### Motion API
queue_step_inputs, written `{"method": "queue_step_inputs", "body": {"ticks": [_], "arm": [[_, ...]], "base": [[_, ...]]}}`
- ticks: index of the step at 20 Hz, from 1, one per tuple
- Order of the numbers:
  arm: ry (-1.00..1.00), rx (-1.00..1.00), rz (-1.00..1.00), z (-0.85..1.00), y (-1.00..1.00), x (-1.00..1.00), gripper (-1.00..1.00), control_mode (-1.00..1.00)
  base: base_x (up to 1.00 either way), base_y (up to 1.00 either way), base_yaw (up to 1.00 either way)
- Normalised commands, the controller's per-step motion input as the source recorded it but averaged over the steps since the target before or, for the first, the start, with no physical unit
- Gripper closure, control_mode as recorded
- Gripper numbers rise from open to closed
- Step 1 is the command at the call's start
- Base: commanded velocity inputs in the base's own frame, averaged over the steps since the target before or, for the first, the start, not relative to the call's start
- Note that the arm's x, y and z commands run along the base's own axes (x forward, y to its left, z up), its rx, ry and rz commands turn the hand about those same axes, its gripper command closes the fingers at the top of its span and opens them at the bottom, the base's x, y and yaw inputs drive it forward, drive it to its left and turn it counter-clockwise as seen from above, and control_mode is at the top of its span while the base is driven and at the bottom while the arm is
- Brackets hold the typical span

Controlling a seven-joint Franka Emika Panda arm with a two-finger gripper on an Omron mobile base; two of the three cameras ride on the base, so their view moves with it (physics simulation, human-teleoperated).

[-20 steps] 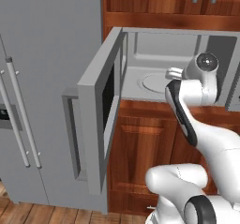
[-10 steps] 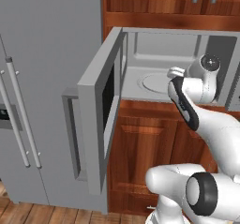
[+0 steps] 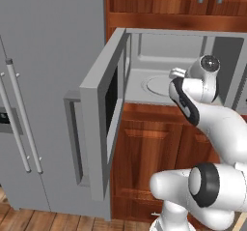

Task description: Place the sponge inside the microwave to prepare for sanitizing.

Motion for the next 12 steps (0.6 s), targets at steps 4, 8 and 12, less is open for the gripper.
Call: {"method": "queue_step_inputs", "body": {"ticks": [4,8,12], "arm": [[0.0,-0.01,0.0,-0.06,0.0,0.35,1.0,-1.0],[0.0,-0.01,0.0,-0.18,0.0,0.32,1.0,-1.0],[0.0,0.0,0.0,-0.19,0.0,0.29,1.0,-1.0]], "base": [[0.0,0.0,0.0],[0.0,0.0,0.0],[0.0,0.0,0.0]]}}
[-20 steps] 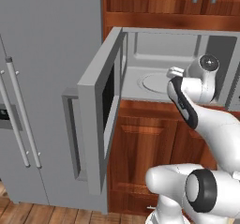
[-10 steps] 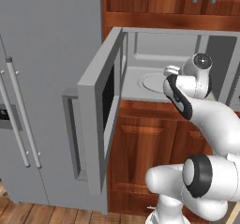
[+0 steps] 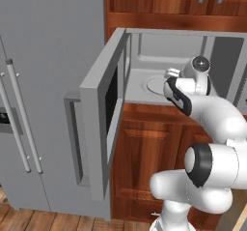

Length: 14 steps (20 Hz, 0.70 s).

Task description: Place the sponge inside the microwave to prepare for sanitizing.

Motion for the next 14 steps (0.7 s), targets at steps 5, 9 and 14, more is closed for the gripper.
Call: {"method": "queue_step_inputs", "body": {"ticks": [5,9,14], "arm": [[0.0,0.0,0.0,-0.22,0.0,0.23,1.0,-1.0],[0.0,0.0,0.0,-0.19,0.0,0.2,1.0,-1.0],[0.0,0.0,0.0,-0.11,0.0,0.08,1.0,-1.0]], "base": [[0.0,0.0,0.0],[0.0,0.0,0.0],[0.0,0.0,0.0]]}}
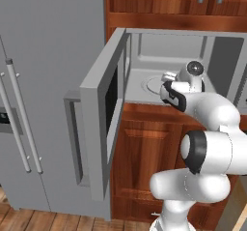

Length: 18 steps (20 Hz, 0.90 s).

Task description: Place the sponge inside the microwave to prepare for sanitizing.

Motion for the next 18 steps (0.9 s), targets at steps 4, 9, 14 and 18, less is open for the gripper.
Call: {"method": "queue_step_inputs", "body": {"ticks": [4,9,14,18], "arm": [[0.02,0.0,0.0,-0.01,0.0,0.0,1.0,-1.0],[0.04,0.0,0.0,0.0,0.0,0.0,-1.0,-1.0],[0.03,0.0,0.0,0.0,0.0,0.0,-1.0,-1.0],[0.0,0.0,0.0,0.0,0.0,0.02,-1.0,-1.0]], "base": [[0.0,0.0,0.0],[0.0,0.0,0.0],[0.0,0.0,0.0],[0.0,0.0,0.0]]}}
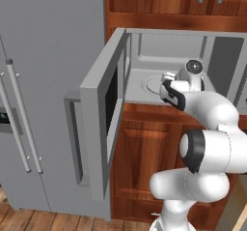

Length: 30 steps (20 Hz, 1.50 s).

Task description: Place the sponge inside the microwave to prepare for sanitizing.

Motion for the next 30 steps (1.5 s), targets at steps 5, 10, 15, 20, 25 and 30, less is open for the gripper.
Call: {"method": "queue_step_inputs", "body": {"ticks": [5,10,15,20,25,30], "arm": [[0.0,0.0,0.0,0.0,0.0,0.11,-1.0,-1.0],[0.0,0.0,0.0,0.0,0.01,-0.03,-1.0,-1.0],[0.0,0.0,0.0,0.17,0.11,-0.58,-1.0,-1.0],[0.0,0.0,0.04,0.48,0.27,-0.84,-1.0,-1.0],[0.02,0.0,0.07,0.47,0.32,-0.84,-1.0,-1.0],[0.09,0.0,0.07,0.23,0.31,-0.91,-1.0,-1.0]], "base": [[0.0,0.0,0.0],[0.0,0.0,0.0],[0.0,0.0,0.0],[0.0,0.0,0.0],[0.0,0.0,0.0],[0.0,0.0,0.0]]}}
